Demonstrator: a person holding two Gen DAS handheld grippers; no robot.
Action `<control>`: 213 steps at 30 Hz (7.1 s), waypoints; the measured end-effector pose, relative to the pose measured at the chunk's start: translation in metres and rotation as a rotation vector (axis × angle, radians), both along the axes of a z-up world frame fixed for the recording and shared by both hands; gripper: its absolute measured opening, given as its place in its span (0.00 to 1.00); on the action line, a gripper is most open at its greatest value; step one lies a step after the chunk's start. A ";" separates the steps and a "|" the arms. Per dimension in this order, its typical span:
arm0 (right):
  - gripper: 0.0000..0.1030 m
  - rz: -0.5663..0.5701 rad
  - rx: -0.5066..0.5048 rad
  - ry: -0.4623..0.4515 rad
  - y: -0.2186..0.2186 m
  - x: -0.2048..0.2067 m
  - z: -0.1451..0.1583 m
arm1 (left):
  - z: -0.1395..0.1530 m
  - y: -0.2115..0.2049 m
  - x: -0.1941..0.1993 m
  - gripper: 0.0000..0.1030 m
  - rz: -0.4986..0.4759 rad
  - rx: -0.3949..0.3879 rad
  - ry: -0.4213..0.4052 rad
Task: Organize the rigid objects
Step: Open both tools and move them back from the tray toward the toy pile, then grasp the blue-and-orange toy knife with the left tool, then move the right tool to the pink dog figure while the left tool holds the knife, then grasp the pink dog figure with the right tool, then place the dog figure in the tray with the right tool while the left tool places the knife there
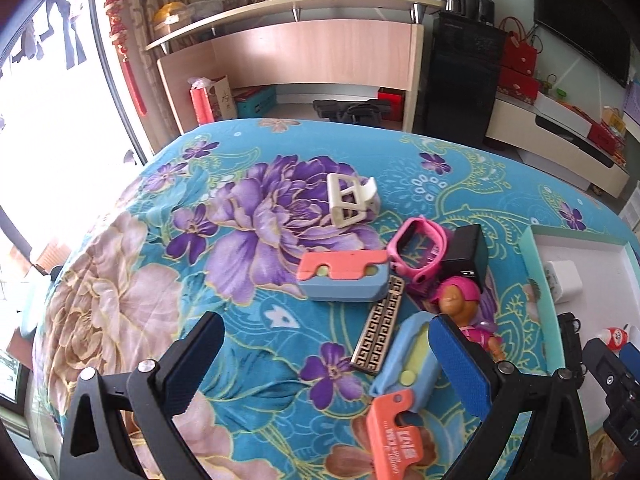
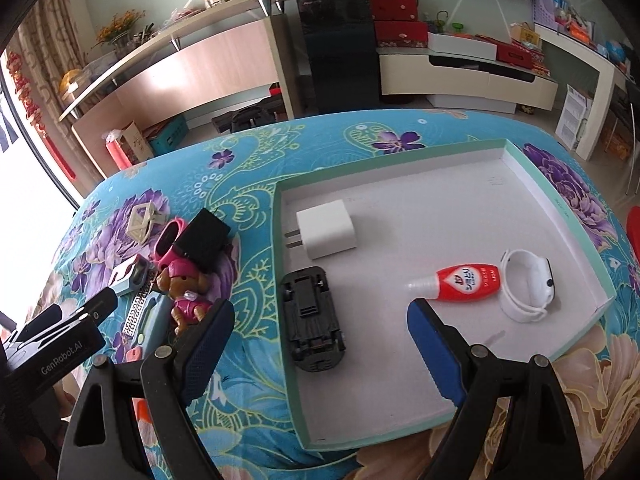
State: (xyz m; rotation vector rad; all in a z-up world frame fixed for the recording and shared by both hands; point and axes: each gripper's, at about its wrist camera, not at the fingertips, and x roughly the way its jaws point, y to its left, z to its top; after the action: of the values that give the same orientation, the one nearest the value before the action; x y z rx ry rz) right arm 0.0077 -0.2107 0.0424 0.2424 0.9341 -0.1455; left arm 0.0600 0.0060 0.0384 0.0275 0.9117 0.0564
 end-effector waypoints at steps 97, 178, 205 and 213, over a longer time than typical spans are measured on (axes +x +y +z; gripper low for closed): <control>0.86 0.110 0.098 0.019 0.037 0.016 -0.016 | -0.057 -0.037 0.002 0.33 -0.252 -0.022 0.175; 0.59 0.251 -0.091 0.088 0.102 0.052 -0.040 | -0.036 0.041 0.006 0.23 0.000 -0.131 0.147; 0.58 0.174 -0.035 -0.040 0.065 0.033 0.005 | -0.023 0.021 -0.001 0.23 -0.057 -0.088 0.112; 0.58 0.159 -0.027 -0.088 0.058 0.025 0.021 | -0.022 0.014 -0.002 0.23 -0.078 -0.079 0.111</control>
State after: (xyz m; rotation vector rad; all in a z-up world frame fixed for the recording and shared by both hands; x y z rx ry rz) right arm 0.0330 -0.1529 0.0637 0.1482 0.8599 -0.0010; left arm 0.0577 0.0203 0.0167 -0.0071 1.0219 -0.0539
